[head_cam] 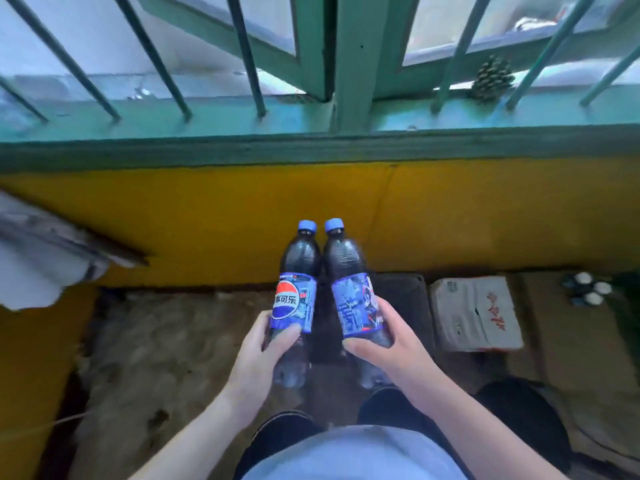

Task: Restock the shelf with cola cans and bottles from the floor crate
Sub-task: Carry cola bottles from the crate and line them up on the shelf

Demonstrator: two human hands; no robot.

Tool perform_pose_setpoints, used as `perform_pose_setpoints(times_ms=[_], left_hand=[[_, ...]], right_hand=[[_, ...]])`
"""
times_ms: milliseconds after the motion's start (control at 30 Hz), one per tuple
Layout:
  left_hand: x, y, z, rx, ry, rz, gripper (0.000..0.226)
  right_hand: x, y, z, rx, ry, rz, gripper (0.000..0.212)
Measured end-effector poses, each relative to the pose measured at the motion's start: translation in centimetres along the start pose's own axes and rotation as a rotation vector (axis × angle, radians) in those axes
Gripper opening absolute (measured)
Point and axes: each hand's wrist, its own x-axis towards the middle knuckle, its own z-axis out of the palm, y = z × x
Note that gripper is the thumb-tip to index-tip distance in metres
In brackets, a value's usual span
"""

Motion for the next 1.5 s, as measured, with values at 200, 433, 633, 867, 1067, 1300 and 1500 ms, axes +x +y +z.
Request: perform_pose_setpoints(times_ms=[200, 433, 633, 867, 1067, 1300, 1500], left_hand=[[-6.3, 0.1, 5.4, -0.244, 0.382, 0.276, 0.036], [-13.2, -2.3, 12.4, -0.289, 0.858, 0.458, 0.045], [-20.6, -4.1, 15.5, -0.323, 1.076, 0.567, 0.058], [-28.7, -7.7, 16.5, -0.354, 1.259, 0.647, 0.058], [-37.0, -12.7, 16.7, -0.390, 1.454, 0.729, 0.037], [-48.3, -20.2, 16.9, -0.375, 1.701, 0.753, 0.048], [-55.9, -24.1, 17.0, -0.331, 1.790, 0.729, 0.044]], right_hand=[[-0.7, -4.1, -0.6, 0.015, -0.328, -0.101, 0.049], [-3.6, -6.2, -2.3, -0.185, -0.726, -0.181, 0.068], [-8.0, -5.6, -0.4, -0.227, -0.963, -0.147, 0.052], [-16.3, -2.4, 4.3, -0.183, -1.091, -0.294, 0.046], [-24.6, 1.5, 8.0, -0.129, -1.304, -0.183, 0.043], [-36.0, 7.6, 11.4, -0.238, -1.457, -0.036, 0.038], [-43.2, 11.6, 14.0, -0.280, -1.512, -0.040, 0.032]])
